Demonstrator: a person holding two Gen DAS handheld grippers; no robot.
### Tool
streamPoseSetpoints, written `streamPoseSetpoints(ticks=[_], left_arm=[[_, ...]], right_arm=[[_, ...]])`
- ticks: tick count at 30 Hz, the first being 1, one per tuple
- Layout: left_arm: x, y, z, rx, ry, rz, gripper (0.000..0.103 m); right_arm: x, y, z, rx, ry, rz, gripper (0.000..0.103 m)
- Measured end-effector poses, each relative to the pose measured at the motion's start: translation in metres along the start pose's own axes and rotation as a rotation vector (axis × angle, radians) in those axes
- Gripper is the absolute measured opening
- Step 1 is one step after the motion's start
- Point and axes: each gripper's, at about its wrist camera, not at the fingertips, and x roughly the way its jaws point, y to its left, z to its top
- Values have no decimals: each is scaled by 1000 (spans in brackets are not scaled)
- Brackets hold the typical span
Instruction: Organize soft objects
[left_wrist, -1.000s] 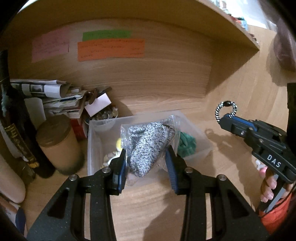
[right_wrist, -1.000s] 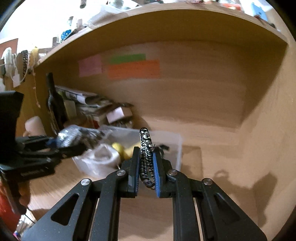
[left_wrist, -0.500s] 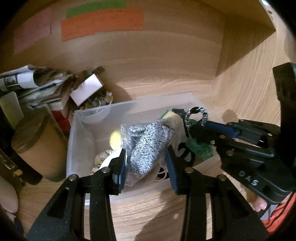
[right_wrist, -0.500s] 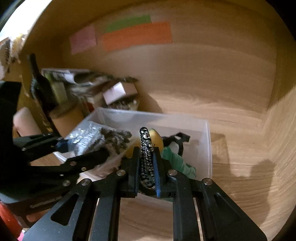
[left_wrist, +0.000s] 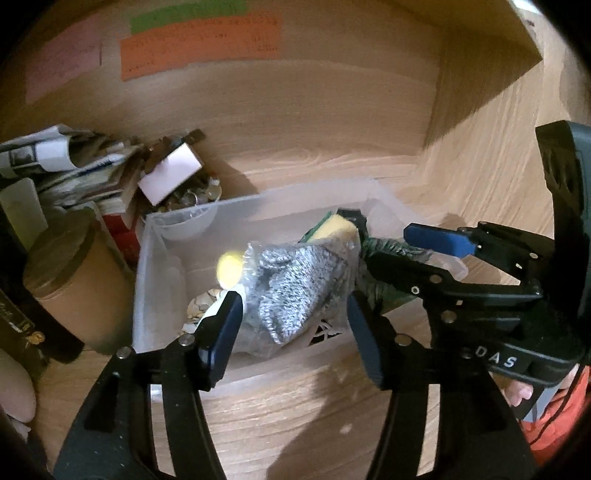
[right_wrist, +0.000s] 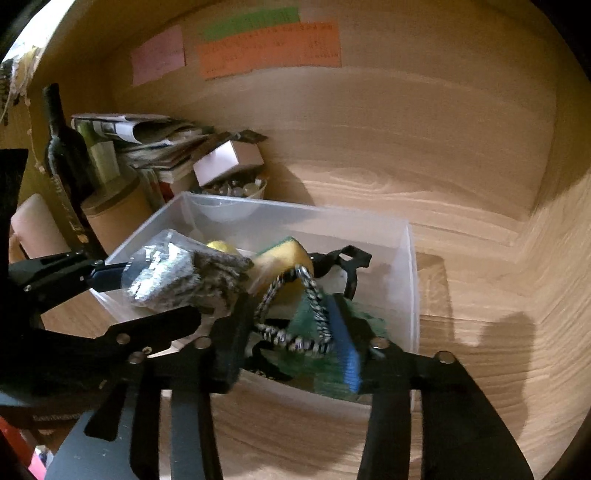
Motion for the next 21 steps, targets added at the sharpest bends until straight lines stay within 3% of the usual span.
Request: streamPoseSetpoints(ticks=[8,14,16,21], left_arm=[[-48,4,6,-24,-118,9,63],[-94,4,10,-42,-239,29,63],[-110,2,10,-42,-280,38,64],[-150,-6,7,-34,-384,73,72]], right_arm=[[-37,2,9,-3,-90,-2,45],[-87,6,17,-5,-212,-3,47],[-108,7,17,-4,-266,-4,52],[-148,12,15,-17,-377,-16,55]])
